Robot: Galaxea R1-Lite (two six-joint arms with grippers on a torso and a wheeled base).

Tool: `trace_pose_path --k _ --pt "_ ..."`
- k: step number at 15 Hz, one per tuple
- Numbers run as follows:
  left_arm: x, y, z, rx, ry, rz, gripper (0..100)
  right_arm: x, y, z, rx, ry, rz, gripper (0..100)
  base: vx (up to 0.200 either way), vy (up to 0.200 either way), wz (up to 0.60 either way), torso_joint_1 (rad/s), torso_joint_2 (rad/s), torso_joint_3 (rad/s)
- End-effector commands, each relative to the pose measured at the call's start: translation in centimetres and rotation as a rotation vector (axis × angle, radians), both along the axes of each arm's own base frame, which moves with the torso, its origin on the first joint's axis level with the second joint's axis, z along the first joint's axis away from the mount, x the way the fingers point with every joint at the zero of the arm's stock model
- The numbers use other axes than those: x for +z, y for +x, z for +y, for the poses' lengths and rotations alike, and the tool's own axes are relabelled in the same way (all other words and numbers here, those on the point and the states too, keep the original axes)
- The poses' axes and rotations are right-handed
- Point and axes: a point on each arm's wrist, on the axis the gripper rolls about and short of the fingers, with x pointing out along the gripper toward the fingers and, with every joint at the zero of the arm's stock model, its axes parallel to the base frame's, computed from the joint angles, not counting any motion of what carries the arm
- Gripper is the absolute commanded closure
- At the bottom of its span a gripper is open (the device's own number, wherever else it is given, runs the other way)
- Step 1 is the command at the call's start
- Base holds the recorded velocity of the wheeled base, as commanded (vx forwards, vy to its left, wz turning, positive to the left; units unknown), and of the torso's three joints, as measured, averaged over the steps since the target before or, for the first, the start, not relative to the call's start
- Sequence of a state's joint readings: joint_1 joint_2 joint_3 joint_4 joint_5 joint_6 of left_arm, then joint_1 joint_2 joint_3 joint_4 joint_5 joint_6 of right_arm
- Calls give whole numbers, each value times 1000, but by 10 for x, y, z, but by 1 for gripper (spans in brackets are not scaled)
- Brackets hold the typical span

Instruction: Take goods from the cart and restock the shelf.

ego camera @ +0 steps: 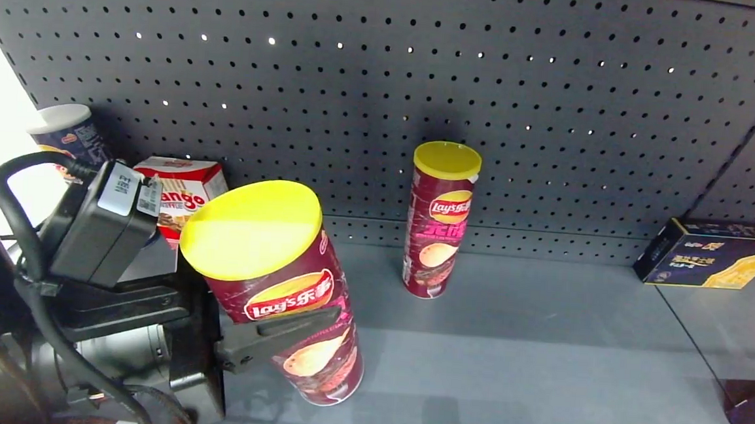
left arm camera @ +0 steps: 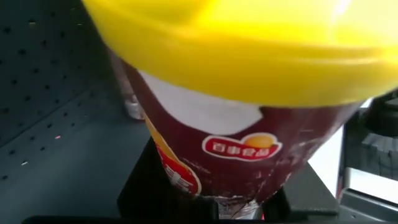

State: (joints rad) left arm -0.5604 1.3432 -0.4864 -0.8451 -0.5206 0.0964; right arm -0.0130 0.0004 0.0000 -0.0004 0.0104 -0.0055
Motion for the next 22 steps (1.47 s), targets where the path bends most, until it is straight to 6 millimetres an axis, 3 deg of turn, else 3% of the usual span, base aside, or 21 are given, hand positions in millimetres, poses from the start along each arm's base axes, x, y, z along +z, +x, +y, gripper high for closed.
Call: trace_pose_path --k 1,12,13,14,16,19,22 --pt "0 0 1 3 0 -1 100 0 0 0 -1 -1 0 0 0 0 0 0 0 0" --pt "8 -1 13 59 -19 -35 100 0 0 0 13 -16 3 0 0 0 0 0 0 0" --pt "8 -1 13 59 -19 -35 100 10 -2 0 25 -32 -20 0 0 0 0 0 0 0" --pt "12 0 12 59 -24 -43 100 81 7 1 76 15 -1 0 0 0 0 0 0 0" --pt "13 1 12 61 -25 -46 100 113 16 2 137 54 -39 0 0 0 0 0 0 0" --pt "11 2 13 69 -21 -39 100 149 46 5 257 8 -8 0 0 0 0 0 0 0" --pt "8 5 13 78 -13 -26 100 159 77 16 417 -31 40 0 0 0 0 0 0 0"
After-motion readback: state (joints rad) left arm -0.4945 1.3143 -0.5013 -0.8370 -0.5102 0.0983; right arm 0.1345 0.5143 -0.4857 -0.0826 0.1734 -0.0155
